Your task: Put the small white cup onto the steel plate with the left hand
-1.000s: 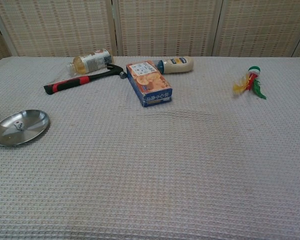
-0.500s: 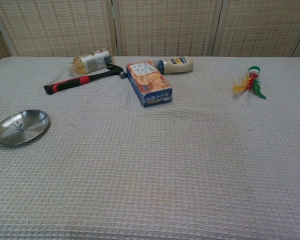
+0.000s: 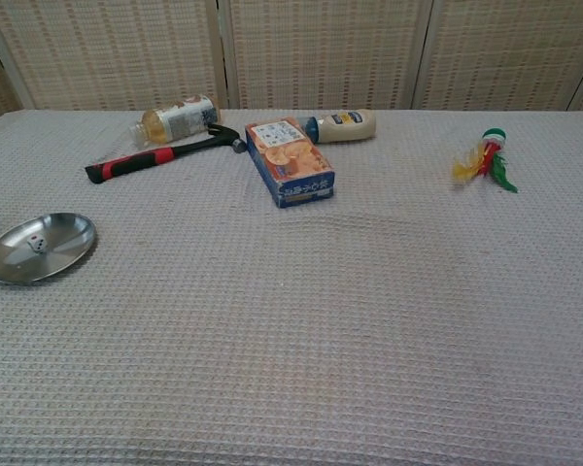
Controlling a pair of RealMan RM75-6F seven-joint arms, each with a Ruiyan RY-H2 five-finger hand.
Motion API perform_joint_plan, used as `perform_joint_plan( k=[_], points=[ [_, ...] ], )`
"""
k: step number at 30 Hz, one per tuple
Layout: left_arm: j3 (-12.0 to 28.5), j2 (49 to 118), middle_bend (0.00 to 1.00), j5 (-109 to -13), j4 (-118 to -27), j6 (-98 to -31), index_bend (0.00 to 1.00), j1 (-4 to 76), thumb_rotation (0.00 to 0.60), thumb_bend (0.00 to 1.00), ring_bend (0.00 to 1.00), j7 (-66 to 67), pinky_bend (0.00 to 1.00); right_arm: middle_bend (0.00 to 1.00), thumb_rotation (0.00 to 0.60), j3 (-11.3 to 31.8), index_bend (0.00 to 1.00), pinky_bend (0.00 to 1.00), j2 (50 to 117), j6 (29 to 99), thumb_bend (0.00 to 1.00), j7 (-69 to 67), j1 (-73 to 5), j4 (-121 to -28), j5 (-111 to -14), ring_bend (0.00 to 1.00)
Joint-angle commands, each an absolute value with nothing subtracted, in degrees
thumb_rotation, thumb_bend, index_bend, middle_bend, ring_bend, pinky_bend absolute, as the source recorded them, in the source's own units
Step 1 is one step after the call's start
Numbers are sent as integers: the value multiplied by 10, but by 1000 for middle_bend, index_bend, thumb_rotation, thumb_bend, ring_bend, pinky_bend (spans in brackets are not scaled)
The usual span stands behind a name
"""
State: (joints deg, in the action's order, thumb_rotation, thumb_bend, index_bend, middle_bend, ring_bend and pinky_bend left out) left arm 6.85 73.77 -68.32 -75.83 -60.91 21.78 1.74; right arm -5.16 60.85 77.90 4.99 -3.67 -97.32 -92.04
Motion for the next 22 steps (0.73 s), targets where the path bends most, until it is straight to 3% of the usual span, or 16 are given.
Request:
perform_joint_plan(
  k=[1,4,6,8,10,12,15,22],
  points=[
    [69,730,23,-690,-769,-622,0,211,600,361,672,13,921,0,600,-52,0,0,608,779,173,50,-37,-973,-921,0],
    [68,719,5,-695,-787,-644,0,199,600,357,651,16,915,0,600,-52,0,0,608,781,173,51,-36,-974,-921,0],
    [67,712,0,-704,-807,-679,0,183,600,352,579,17,868,0,600,-52,0,0,608,783,173,51,-35,-975,-922,0],
    [62,708,0,-718,-826,-728,0,159,600,350,416,19,745,0,600,-51,0,0,607,786,173,50,-34,-975,-924,0],
    [54,707,0,-739,-841,-772,0,135,600,349,183,10,538,0,600,-51,0,0,607,790,174,49,-33,-974,-926,0],
    [35,709,0,-780,-849,-824,0,106,600,349,21,-18,309,0,600,-49,0,0,608,796,173,47,-33,-971,-931,0],
    [-1,714,0,-842,-833,-869,0,76,600,349,0,-65,140,0,600,-46,0,0,616,815,173,44,-31,-959,-947,0],
    [-23,702,0,-893,-829,-897,0,59,600,350,0,-72,101,0,600,-43,0,0,627,833,173,54,-24,-946,-955,0]
  ],
)
